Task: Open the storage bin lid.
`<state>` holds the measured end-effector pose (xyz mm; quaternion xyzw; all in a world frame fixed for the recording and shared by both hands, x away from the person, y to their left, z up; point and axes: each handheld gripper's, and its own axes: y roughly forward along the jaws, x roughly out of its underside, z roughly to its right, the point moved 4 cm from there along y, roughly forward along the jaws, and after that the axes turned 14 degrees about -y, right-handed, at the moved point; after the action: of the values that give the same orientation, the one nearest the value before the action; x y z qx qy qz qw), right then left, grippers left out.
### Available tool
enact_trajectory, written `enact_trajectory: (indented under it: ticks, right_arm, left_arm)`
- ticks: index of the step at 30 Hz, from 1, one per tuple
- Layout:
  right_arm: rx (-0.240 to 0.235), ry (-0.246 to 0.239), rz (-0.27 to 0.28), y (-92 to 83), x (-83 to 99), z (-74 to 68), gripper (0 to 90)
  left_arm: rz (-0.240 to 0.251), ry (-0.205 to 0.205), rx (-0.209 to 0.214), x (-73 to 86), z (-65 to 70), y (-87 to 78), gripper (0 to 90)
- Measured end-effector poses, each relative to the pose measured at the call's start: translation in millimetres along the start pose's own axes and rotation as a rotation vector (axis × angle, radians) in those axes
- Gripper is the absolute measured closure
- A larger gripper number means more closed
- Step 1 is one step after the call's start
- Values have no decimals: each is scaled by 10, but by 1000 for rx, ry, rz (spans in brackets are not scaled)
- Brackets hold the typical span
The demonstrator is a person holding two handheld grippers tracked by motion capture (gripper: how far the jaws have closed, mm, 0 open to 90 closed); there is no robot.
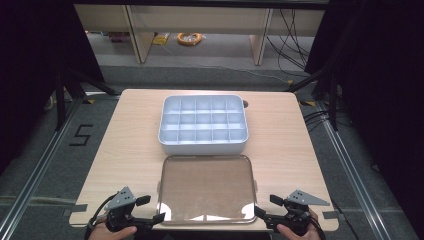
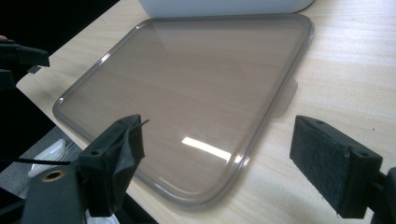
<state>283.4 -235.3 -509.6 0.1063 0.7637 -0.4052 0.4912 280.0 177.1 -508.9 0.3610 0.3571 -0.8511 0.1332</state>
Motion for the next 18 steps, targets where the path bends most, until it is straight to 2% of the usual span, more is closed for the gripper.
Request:
enact_trajectory:
  ticks: [1, 3, 4, 5, 6, 7, 8, 9, 10, 11, 12, 13, 14, 15, 16, 17, 18]
  right_arm:
    - [7, -32, -6, -9, 9, 19, 183]
    - [3, -30, -5, -11, 29, 2, 183]
    - [1, 5, -17, -32, 36, -32, 184]
    - [-5, -34, -4, -34, 37, -16, 183]
    - [16, -7, -33, -64, 60, -43, 183]
    - [16, -7, -33, -64, 60, -43, 183]
    - [-3, -29, -6, -41, 65, -38, 183]
    - [15, -32, -18, -57, 78, -43, 183]
    - [0, -23, -19, -55, 82, -60, 184]
    - [10, -34, -25, -67, 91, -60, 184]
    - [-5, -5, -27, -65, 97, -94, 184]
    - [-6, -22, -15, -56, 105, -87, 184]
    - [-4, -27, -30, -72, 113, -103, 185]
    - [-4, -27, -30, -72, 113, -103, 185]
    - [-2, -6, -42, -81, 124, -126, 185]
    - [-2, -38, -50, -87, 135, -115, 184]
    - [-2, -38, -50, -87, 135, -115, 184]
  left_arm:
    - [2, -1, 2, 4, 6, -4, 160]
    - [1, 2, -13, 8, 13, -18, 160]
    - [12, 11, -7, 11, 11, -15, 160]
    - [5, 9, -7, 16, 11, -22, 160]
    - [2, 3, -6, 18, 13, -24, 160]
    - [0, 7, -7, 22, 9, -26, 160]
    - [2, -3, -10, 29, 13, -25, 160]
    - [4, -8, -8, 32, 18, -22, 160]
    - [1, -7, -8, 35, 20, -23, 160]
    - [0, 4, -5, 37, 19, -24, 160]
    - [0, 1, -5, 42, 25, -23, 160]
    - [-4, 2, -7, 45, 29, -26, 160]
    - [-2, 1, -6, 46, 35, -24, 160]
    - [3, 5, -1, 51, 36, -21, 160]
    - [-4, 6, -2, 54, 40, -25, 160]
    - [3, 5, 4, 58, 44, -17, 160]
    - [-3, 5, -1, 61, 44, -21, 160]
